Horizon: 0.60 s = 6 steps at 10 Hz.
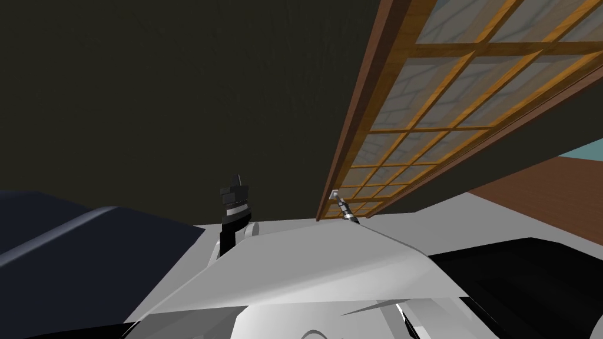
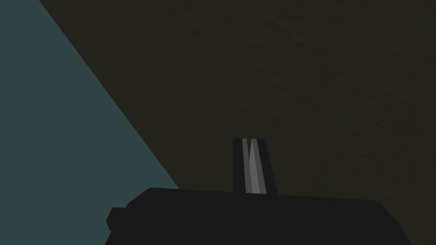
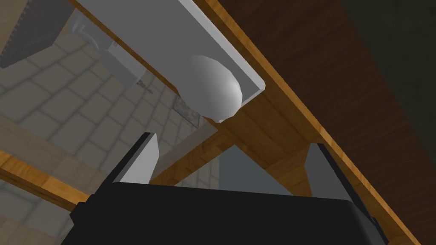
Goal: Pull the door open
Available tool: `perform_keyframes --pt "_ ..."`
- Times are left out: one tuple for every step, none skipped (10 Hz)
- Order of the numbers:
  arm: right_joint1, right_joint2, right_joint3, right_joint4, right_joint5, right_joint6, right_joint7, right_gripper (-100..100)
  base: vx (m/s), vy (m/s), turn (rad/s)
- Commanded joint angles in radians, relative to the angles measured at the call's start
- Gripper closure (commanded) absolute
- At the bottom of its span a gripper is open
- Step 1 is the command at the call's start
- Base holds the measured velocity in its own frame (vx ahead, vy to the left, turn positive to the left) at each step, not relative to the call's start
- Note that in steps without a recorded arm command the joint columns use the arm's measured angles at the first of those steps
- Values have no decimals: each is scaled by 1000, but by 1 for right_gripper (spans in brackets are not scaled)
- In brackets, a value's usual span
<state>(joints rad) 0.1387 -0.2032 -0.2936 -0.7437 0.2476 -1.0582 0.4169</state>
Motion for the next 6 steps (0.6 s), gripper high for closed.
perform_keyframes --pt "-3 1 4 2 -12 2 -31 -100 -38 -21 33" --pt "-7 3 10 3 -32 5 -69 -100 -36 -18 66" --pt "-11 4 17 4 -54 9 -96 -100 -62 -23 119" --pt "-11 4 17 4 -54 9 -110 -100 -46 -19 31" --pt "-16 6 23 5 -77 13 -146 -100 -40 -16 55" --pt "-21 8 30 7 -99 16 -173 -100 -59 -31 121"
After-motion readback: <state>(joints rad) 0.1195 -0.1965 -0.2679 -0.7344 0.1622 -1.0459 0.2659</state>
